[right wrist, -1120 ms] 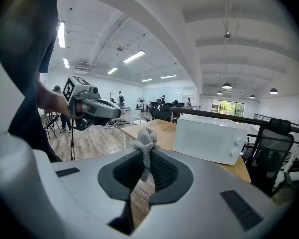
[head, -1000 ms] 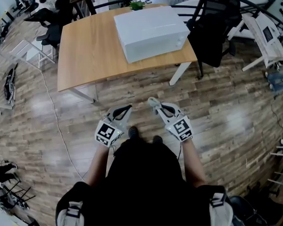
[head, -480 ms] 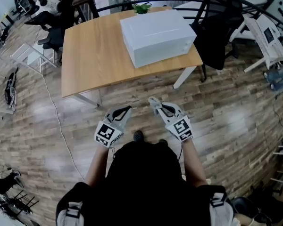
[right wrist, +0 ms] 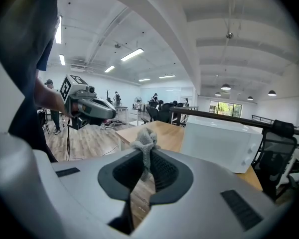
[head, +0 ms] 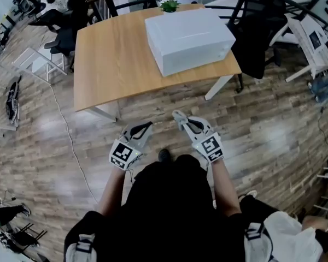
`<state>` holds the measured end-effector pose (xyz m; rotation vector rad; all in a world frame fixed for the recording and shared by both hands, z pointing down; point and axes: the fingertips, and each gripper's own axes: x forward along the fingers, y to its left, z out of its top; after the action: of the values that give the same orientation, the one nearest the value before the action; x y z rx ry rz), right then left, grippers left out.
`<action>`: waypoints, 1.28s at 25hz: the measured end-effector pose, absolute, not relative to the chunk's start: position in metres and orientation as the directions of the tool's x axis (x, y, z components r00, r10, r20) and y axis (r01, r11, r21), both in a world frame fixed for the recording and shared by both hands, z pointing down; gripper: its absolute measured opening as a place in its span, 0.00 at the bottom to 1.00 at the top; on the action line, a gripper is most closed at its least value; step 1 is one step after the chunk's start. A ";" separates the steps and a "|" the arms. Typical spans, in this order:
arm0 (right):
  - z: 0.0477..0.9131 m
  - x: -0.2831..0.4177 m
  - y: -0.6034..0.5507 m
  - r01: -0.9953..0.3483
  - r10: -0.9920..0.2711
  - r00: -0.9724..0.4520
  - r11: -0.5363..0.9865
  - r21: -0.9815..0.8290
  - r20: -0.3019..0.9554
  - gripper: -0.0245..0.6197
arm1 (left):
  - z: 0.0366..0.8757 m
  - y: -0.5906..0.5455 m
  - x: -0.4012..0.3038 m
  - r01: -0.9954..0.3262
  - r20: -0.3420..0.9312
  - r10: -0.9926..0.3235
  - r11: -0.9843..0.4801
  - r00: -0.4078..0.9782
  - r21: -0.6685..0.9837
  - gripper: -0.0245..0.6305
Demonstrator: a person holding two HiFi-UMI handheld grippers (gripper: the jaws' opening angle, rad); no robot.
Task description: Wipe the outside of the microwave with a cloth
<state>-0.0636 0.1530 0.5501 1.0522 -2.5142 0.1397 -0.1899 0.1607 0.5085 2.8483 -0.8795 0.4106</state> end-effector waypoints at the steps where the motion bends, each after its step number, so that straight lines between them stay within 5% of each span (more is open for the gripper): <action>1: 0.550 -0.064 0.152 -0.702 -0.660 -0.631 0.710 0.064 0.408 0.08 | 0.510 0.160 -0.192 -0.572 0.297 -0.535 -0.819 0.791 0.047 0.04; 32: 0.545 0.021 0.003 -0.642 -0.609 -0.697 0.765 0.051 0.379 0.08 | 0.500 0.038 -0.096 -0.658 0.310 -0.615 -0.752 0.725 0.045 0.04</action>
<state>0.0208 0.0032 0.5453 0.9550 -2.5858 0.1198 -0.0960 0.0377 0.5002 2.7748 -1.0307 0.4166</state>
